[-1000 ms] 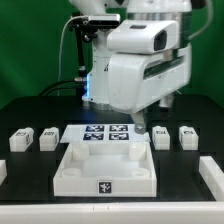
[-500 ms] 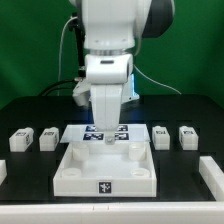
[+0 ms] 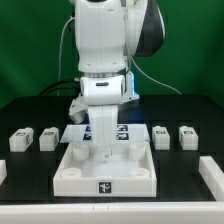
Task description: Assemble one leg
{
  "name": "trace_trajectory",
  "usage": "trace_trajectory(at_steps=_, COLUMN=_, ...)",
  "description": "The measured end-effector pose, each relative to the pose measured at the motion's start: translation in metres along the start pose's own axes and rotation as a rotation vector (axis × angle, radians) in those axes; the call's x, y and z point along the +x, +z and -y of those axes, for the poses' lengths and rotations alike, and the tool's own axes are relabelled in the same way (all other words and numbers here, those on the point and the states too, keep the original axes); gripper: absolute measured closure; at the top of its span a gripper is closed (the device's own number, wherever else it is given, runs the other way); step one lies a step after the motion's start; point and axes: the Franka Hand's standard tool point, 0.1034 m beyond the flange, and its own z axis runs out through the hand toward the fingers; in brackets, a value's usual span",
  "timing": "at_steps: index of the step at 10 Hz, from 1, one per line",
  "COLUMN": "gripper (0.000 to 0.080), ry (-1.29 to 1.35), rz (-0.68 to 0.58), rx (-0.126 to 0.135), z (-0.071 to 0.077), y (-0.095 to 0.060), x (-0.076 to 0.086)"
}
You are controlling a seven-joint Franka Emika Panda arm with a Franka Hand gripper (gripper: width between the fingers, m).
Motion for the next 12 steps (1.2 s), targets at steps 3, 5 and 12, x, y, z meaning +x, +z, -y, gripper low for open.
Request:
trace_trajectory(at_steps=3, gripper=0.0373, ry=0.0, rz=0.0, rx=0.002, z=0.0005, y=0.0008, x=-0.0001)
trace_trajectory(at_steps=5, gripper=0.0691, ry=0.0, rz=0.0, rx=0.002, z=0.0007, y=0.001, x=-0.0001)
trace_trajectory(at_steps=12, gripper=0.0741, ry=0.001, rz=0.0, rx=-0.002, z=-0.0003, y=0.0005, x=-0.0005)
